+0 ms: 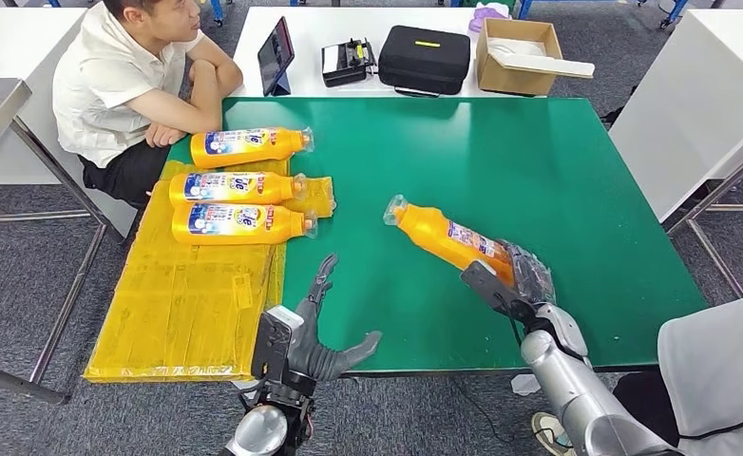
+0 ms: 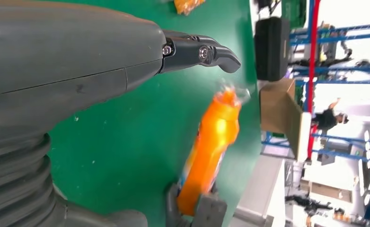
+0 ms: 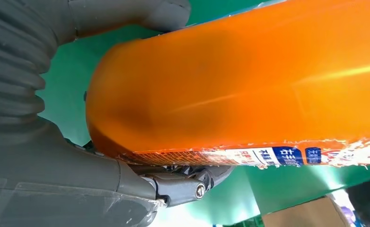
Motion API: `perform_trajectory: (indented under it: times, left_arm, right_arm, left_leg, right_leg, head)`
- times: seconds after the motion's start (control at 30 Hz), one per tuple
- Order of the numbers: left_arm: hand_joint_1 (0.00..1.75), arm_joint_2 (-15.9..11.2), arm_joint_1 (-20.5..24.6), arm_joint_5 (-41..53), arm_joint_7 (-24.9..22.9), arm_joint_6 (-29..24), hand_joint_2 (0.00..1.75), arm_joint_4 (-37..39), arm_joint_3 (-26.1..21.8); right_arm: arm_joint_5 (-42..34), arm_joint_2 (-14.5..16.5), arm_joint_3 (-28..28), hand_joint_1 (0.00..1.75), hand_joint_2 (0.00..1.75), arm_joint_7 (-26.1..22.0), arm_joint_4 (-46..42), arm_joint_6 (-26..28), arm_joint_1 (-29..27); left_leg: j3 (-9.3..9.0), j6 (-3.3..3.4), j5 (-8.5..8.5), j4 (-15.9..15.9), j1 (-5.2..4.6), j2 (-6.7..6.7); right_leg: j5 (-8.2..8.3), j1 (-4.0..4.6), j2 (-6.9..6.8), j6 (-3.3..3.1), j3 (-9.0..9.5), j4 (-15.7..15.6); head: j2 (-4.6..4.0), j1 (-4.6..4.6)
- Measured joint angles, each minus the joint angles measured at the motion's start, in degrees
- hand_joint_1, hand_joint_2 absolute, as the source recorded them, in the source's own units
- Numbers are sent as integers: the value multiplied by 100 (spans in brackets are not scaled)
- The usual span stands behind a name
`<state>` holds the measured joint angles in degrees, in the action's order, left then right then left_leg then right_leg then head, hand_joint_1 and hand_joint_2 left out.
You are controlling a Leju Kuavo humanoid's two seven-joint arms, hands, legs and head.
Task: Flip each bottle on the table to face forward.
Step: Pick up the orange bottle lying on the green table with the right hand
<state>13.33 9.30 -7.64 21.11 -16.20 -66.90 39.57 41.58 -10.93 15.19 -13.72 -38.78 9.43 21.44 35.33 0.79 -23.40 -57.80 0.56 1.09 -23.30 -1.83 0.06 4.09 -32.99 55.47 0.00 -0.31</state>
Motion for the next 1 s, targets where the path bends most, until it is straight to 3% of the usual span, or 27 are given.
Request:
perform_trajectory:
  times: [0.1,0.27,0.57,1.0]
  left_arm:
    - [0,0,-15,-208,102,15,175,-69,-7]
    - [0,0,-58,-1260,-98,546,175,-224,-66]
    - [0,-2,-109,-1689,-185,737,175,-343,-153]
    - [0,-40,-91,-2848,-391,1301,175,-300,-309]
  right_arm:
    - [-365,87,-117,175,175,-267,-234,-8,-164]
    - [-792,210,-181,175,175,-396,-695,-200,-393]
    - [-979,283,-179,175,175,-482,-1013,-285,-543]
    - [-1725,476,156,175,175,-866,-1903,-862,-645]
  left_leg:
    - [3,-1,-2,0,0,-1]
    - [17,-2,-3,1,1,-2]
    - [41,0,0,1,-2,4]
    - [84,-1,3,1,-1,7]
  right_leg:
    - [0,0,1,0,-1,1]
    - [-1,1,1,-1,-16,2]
    - [-1,-3,0,0,-28,2]
    - [-2,-2,-1,0,-73,7]
  head:
    - [0,-1]
    - [0,-2]
    - [0,-1]
    - [0,-1]
